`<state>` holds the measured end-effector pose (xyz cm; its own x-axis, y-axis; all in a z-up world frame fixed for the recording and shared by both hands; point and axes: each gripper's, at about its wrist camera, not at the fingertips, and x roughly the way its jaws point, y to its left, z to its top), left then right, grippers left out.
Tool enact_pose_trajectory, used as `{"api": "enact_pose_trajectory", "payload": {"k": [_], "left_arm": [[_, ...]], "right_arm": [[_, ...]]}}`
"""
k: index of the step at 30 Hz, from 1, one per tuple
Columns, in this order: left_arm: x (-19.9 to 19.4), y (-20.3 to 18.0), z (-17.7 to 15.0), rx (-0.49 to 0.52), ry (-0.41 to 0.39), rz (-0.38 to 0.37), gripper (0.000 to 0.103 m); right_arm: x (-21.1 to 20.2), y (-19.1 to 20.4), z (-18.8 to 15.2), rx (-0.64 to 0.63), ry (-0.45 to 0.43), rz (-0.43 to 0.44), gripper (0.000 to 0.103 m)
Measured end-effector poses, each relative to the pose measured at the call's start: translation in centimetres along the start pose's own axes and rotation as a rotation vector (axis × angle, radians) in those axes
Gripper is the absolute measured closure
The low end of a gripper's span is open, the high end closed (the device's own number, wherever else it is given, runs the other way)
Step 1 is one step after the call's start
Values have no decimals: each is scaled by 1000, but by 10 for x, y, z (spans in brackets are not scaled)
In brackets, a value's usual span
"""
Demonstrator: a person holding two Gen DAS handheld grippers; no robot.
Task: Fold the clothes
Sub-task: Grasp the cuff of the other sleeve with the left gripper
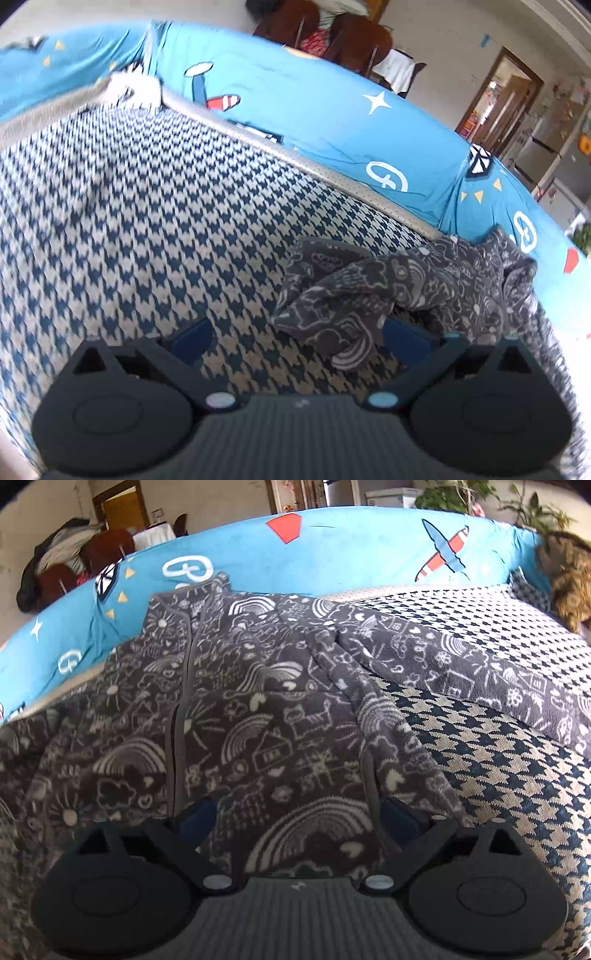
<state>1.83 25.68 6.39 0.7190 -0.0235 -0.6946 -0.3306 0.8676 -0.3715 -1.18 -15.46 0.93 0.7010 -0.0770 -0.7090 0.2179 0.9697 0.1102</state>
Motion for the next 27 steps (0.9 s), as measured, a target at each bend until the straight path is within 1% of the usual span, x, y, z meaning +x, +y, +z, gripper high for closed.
{"api": "enact_pose_trajectory", "payload": {"k": [4,8,10,15,22,27], "left_arm": [[12,10,3,-87,47,-40,0],[26,11,1,-120,90,-55,0],[31,15,3,-170,118,-88,0],[40,26,8,-285,146,-173,0],[73,30,10,-410,229,-213,0],[93,26,10,-454,262,-224,0]], "right_arm": [[3,8,-5,-63,5,-32,4],[5,12,-6,-87,8,-44,3],[5,14,-7,-95,10,-48,2],[7,17,-8,-114,14,-59,0],[9,20,-9,-118,12,-74,0],[11,22,-11,-121,3,-88,0]]}}
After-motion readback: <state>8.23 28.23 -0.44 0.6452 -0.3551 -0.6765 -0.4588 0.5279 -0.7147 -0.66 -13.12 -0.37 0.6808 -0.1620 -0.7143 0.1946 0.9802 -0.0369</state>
